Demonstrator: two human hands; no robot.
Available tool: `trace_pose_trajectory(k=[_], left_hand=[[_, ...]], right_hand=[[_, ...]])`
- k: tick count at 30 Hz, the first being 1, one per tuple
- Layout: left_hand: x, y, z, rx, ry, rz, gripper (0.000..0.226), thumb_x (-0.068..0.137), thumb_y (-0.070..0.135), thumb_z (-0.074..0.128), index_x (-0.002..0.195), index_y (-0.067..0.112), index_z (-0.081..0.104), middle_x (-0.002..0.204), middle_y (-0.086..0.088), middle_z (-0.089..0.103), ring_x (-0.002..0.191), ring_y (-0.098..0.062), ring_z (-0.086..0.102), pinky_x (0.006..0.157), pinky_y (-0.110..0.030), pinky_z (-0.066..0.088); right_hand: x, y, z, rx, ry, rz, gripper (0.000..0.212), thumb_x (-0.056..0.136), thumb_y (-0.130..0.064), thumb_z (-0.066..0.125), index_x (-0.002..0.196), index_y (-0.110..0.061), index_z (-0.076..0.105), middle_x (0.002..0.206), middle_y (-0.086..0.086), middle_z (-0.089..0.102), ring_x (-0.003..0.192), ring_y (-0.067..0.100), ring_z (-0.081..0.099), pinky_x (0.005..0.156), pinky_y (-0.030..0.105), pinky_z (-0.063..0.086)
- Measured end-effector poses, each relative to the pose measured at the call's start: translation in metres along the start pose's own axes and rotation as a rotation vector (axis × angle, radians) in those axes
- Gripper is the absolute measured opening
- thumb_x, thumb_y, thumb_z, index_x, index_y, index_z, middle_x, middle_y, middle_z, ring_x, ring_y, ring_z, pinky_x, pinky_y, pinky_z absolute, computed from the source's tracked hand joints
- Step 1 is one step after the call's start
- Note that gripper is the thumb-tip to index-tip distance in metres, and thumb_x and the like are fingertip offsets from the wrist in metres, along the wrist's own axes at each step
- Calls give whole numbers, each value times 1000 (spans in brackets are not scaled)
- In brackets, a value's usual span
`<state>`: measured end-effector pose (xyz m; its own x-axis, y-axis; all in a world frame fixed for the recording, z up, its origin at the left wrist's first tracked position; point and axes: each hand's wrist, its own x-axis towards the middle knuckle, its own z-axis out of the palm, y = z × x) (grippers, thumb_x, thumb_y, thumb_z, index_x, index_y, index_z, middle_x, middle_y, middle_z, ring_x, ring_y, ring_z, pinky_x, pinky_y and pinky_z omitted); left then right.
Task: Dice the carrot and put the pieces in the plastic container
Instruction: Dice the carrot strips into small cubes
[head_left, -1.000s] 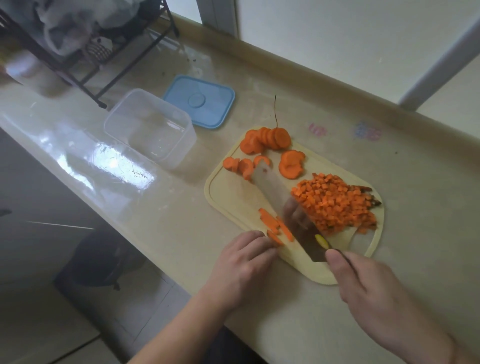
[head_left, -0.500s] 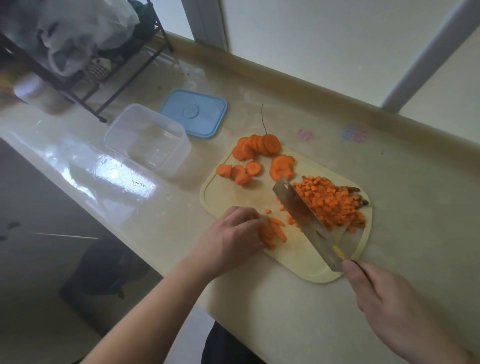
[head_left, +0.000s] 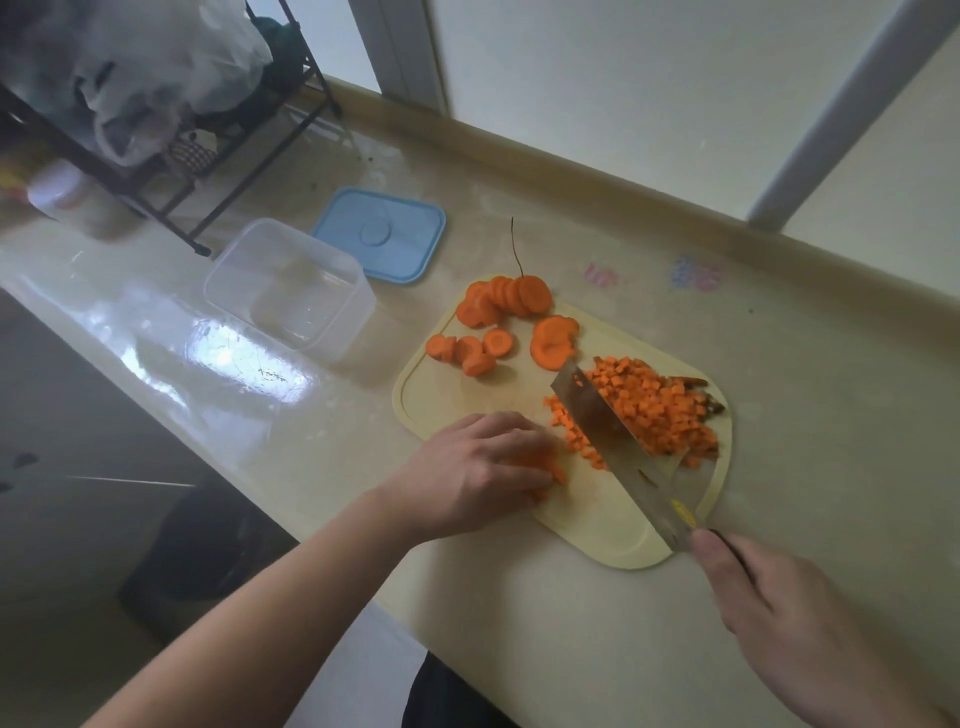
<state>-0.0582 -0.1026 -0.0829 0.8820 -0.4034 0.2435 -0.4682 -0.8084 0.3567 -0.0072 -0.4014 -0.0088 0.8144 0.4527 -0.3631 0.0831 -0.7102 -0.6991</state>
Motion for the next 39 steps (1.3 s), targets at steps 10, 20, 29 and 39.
trace_pose_trajectory(k=[10, 20, 29, 39], left_hand=[[3, 2, 10, 18, 80, 38, 22, 99, 27, 65, 103, 8, 77, 118, -16, 69, 111, -35, 63, 91, -43, 52], [-12, 29, 29, 34, 312, -276, 21, 93, 27, 76, 103, 9, 78, 108, -13, 69, 87, -31, 63, 73, -40, 55], [-11, 47, 36, 4, 418, -426, 17, 89, 22, 80, 100, 9, 78, 109, -8, 69, 91, -28, 62, 78, -36, 54], [-7, 46, 40, -8, 424, -422, 20, 88, 22, 82, 99, 7, 76, 110, -9, 68, 91, -27, 61, 81, -33, 53]], right_hand=[[-3, 5, 4, 43, 2, 64, 78, 58, -99, 11, 71, -35, 54, 58, 7, 56, 50, 12, 52, 50, 23, 37], [3, -1, 27, 9, -37, 42, 98, 64, -97, 10, 67, -11, 57, 69, -1, 62, 60, 9, 57, 58, 24, 41], [13, -2, 35, -129, 8, -30, 81, 76, -86, 11, 67, -21, 56, 68, -10, 64, 64, 6, 59, 53, 33, 43], [12, -2, 35, -150, 16, -84, 77, 78, -84, 15, 64, -18, 51, 68, -8, 62, 60, 9, 57, 53, 34, 43]])
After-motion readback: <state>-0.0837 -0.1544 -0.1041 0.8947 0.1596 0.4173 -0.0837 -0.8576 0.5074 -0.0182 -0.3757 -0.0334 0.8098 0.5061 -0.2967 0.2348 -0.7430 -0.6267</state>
